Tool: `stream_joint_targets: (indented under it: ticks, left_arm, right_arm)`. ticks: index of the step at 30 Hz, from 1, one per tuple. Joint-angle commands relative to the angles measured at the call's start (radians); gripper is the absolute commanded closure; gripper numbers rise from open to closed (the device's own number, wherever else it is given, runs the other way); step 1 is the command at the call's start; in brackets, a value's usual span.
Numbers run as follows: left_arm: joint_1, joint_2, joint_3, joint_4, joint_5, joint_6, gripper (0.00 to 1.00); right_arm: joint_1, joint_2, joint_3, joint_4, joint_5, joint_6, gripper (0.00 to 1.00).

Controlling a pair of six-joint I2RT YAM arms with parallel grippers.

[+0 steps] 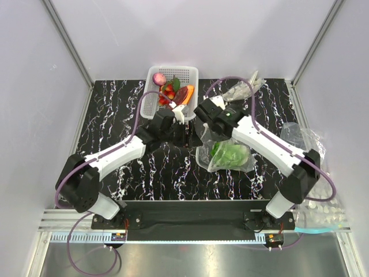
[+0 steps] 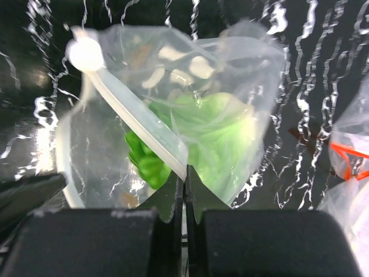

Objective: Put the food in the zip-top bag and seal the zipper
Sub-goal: Adjust the fake vegetable in the zipper food storage bag, then pick up the fake fruit from the bin.

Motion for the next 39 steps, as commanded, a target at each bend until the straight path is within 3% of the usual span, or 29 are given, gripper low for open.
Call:
stream_joint_targets:
  ticks: [1,3,5,6,10,14,20,23,33,39]
  left_arm:
    - [0.018,-0.045,-0.006,-0.045,-0.067,0.088,0.24]
    - [0.066,-0.075,-0.011,-0.063,-0.065,0.105,0.18]
    - [0.122,-0.124,0.0,-0.111,-0.094,0.122,0.04]
    - [0.136,-0.153,0.017,-0.125,-0.138,0.125,0.02]
    - [0.194,-0.168,0.056,-0.117,-0.211,0.128,0.01]
    - [0.284,-0.077,0.184,-0.158,-0.327,0.181,0.01]
    - [0.381,0.191,0.501,-0.183,-0.436,0.286,0.01]
    - [0.403,0.421,0.695,-0.22,-0.455,0.335,0.01]
    - [0.406,0.894,1.235,-0.275,-0.447,0.468,0.01]
    - [0.407,1.03,1.357,-0.382,-0.466,0.453,0.01]
  right_arm:
    - [-0.001,0.017,-0.046,0.12,-0.022,-0.024,1.0]
    - [-0.002,0.015,-0.065,0.151,-0.024,-0.02,1.0]
    - [-0.002,0.005,-0.079,0.169,-0.024,-0.027,1.0]
    - [-0.001,-0.007,-0.09,0.187,-0.021,-0.029,1.0]
    - [-0.004,-0.045,-0.124,0.235,-0.013,-0.054,1.0]
    - [-0.007,-0.078,-0.133,0.255,-0.036,-0.078,1.0]
    - [-0.021,-0.073,-0.128,0.264,-0.063,-0.106,1.0]
    - [-0.042,-0.078,-0.135,0.289,-0.094,-0.129,1.0]
    - [-0.087,-0.107,-0.135,0.336,-0.182,-0.153,1.0]
    - [-0.102,-0.127,-0.158,0.355,-0.194,-0.153,1.0]
